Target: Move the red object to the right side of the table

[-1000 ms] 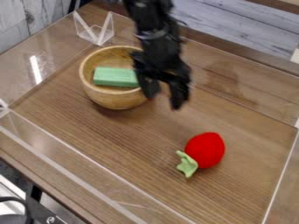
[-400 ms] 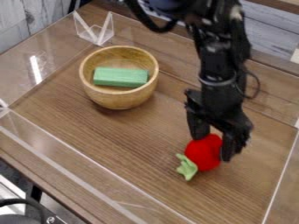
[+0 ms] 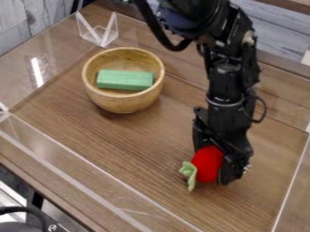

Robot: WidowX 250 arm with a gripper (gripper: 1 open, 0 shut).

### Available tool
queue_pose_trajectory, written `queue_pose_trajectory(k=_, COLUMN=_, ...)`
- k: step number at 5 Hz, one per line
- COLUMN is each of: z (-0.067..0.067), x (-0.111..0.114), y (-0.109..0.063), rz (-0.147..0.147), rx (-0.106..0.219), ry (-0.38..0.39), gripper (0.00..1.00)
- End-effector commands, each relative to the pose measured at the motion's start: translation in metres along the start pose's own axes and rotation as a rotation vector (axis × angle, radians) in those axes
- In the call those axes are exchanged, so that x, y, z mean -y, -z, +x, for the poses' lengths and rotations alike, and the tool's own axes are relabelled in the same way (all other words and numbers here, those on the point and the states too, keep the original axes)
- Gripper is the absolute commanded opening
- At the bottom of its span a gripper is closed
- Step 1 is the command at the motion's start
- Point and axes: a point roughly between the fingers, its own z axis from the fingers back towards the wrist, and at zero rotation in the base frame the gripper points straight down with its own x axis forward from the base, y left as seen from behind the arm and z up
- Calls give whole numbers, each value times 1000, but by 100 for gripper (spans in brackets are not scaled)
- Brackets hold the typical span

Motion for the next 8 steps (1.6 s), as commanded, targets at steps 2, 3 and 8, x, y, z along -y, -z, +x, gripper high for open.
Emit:
queue_pose_trajectory(k=2, z=-5, x=-7, y=-18, rz=6, rx=30, ry=-74, gripper=100)
queue_pose_trajectory(k=3, z=-6, x=-10, y=-19, rz=7, rx=36, ry=-154, gripper=100)
queue_pose_trajectory(k=8, z=-16, x=-15, y=-35, rz=2, rx=46, ry=-268, gripper=0)
